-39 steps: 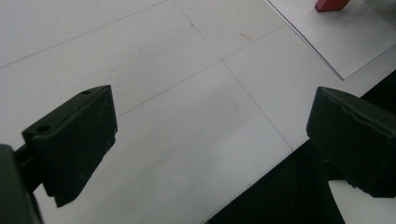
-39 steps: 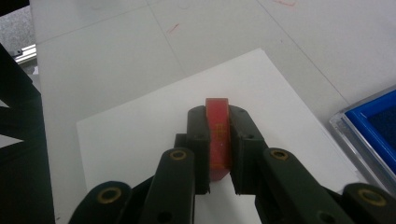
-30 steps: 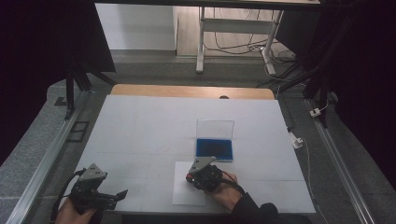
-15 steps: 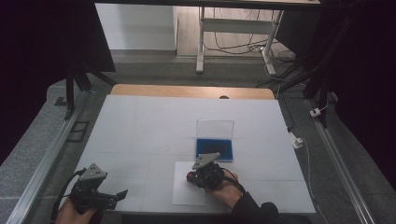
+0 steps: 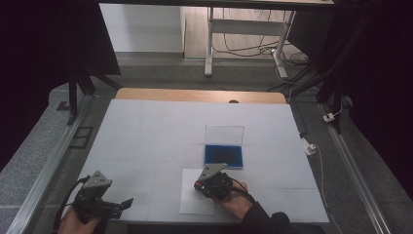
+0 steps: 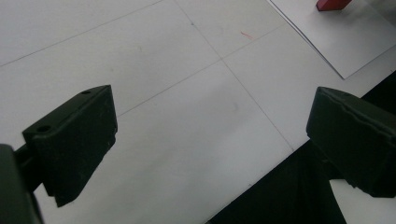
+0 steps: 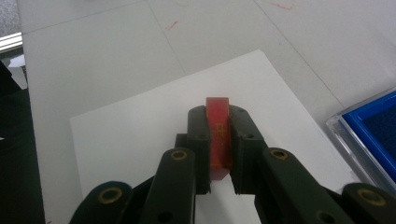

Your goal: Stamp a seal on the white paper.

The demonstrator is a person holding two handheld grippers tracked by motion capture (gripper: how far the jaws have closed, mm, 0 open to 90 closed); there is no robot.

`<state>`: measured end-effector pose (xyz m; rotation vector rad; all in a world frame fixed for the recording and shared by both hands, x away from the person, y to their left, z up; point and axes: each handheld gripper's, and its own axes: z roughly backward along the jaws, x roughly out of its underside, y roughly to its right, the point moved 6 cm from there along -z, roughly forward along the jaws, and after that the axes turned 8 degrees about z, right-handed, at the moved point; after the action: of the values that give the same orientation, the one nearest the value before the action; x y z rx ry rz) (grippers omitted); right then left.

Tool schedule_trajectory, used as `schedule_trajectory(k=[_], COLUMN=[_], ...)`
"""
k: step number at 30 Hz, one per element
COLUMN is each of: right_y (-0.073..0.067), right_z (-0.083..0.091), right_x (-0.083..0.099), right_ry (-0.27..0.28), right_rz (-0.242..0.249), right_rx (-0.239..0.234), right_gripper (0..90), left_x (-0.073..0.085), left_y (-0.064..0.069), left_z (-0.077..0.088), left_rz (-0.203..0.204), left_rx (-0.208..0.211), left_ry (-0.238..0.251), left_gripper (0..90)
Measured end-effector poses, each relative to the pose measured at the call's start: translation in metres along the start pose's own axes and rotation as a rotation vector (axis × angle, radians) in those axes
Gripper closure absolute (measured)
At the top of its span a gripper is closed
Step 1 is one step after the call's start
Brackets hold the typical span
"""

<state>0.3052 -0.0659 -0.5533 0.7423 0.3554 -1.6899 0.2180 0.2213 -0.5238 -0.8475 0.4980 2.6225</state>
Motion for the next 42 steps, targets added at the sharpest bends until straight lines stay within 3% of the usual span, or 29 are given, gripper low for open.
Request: schedule_trajectory(k=[5, 12, 22, 31, 42], right_y=[0.003, 0.007, 0.009, 0.015, 0.018], right_z=[0.0, 0.001, 0.001, 0.01, 0.022], right_x=[0.001, 0.002, 0.001, -0.002, -0.006], right_ry=[0.017, 0.026, 0.024, 0.068, 0.089], right_rz=[-0.039, -0.054, -0.062, -0.103, -0.109], right_rx=[-0.022, -0.055, -0.057, -0.054, -0.051], right_gripper=[80.4, 80.0, 79.6, 79.4, 79.4], left_x=[0.0, 0.0, 0.0, 0.0, 0.0], left_y=[0.0, 0.0, 0.0, 0.0, 0.0], left_z=[0.0, 0.0, 0.0, 0.0, 0.0], left_rz=[-0.001, 0.001, 0.002, 0.001, 0.002], left_rx=[0.0, 0.002, 0.003, 0.003, 0.005], left_ry=[0.002, 0.003, 0.004, 0.004, 0.004], left_gripper=[2.8, 2.7, 2.7, 2.7, 2.7])
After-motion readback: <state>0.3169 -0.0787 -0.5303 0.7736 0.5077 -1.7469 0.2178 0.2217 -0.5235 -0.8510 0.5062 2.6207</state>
